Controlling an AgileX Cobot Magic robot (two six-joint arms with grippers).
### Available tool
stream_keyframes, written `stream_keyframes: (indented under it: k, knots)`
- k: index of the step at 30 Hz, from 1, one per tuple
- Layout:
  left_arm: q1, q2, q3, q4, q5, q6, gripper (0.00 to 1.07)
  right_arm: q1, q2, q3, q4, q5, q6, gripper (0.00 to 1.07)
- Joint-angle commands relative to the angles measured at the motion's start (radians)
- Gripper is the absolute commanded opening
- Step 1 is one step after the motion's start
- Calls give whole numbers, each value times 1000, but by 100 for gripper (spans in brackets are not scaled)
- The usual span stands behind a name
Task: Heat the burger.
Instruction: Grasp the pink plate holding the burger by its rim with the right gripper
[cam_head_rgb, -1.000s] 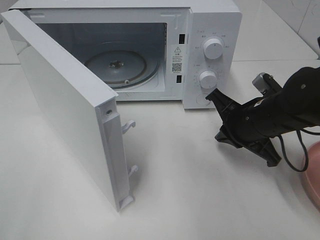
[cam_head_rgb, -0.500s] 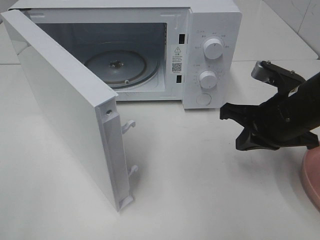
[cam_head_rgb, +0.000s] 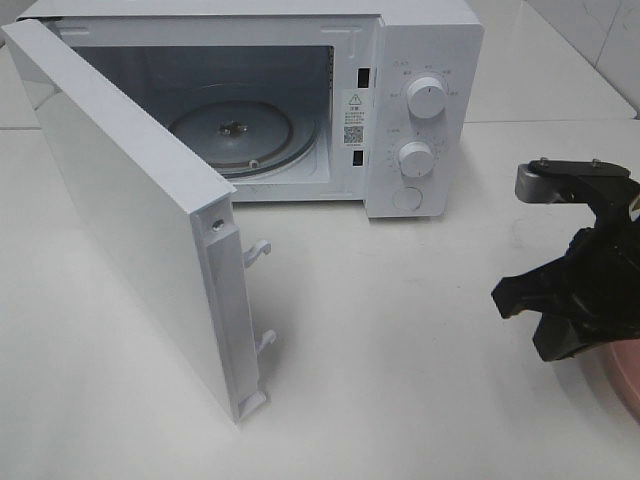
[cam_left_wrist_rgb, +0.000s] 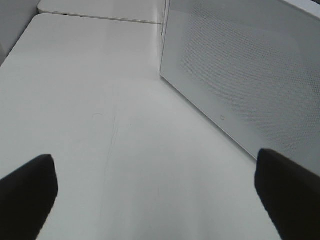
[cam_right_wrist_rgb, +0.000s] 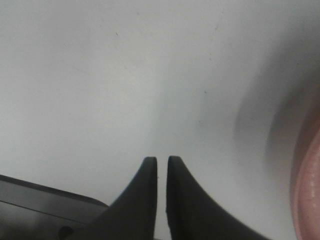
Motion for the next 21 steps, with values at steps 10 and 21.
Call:
stream_keyframes:
  k: [10, 21]
  knots:
    - [2, -24, 2, -3, -5, 0, 100, -78, -8, 2, -197, 78, 38, 98]
    - [2, -24, 2, -3, -5, 0, 100, -161, -7, 4, -257, 88, 59, 101]
